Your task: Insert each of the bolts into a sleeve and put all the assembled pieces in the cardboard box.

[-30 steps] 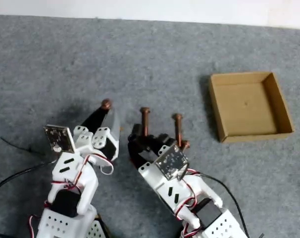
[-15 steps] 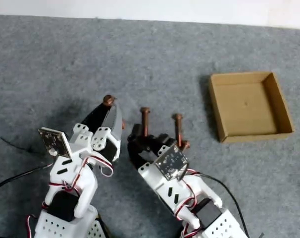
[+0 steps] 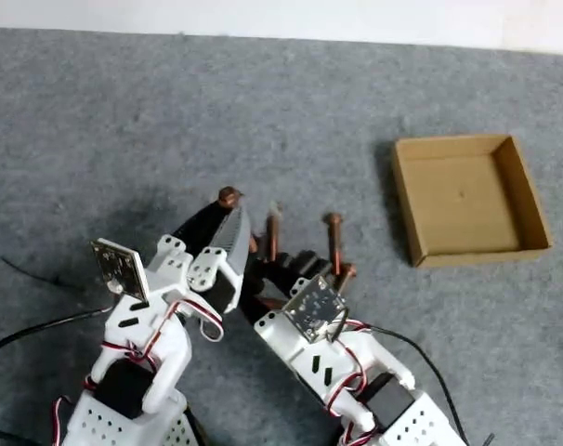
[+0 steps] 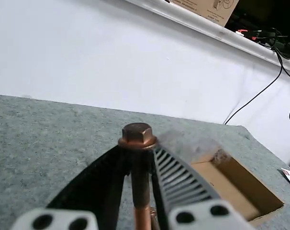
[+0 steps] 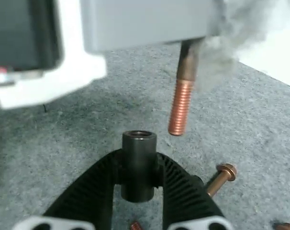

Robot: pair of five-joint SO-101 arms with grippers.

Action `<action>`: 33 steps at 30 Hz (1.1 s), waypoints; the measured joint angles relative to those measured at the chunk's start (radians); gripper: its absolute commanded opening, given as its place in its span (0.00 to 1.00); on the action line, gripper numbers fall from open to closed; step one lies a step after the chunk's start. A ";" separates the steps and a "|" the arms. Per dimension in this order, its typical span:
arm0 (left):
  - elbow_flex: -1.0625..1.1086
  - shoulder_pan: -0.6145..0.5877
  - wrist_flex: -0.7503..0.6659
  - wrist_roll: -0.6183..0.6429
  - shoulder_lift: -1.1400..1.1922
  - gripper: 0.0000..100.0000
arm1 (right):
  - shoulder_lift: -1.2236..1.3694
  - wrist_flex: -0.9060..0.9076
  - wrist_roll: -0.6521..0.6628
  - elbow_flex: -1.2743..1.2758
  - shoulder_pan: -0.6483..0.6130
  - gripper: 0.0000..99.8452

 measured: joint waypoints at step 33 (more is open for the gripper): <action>-0.193 -0.037 0.310 0.133 -0.002 0.00 | 0.000 0.000 0.002 0.000 0.040 0.00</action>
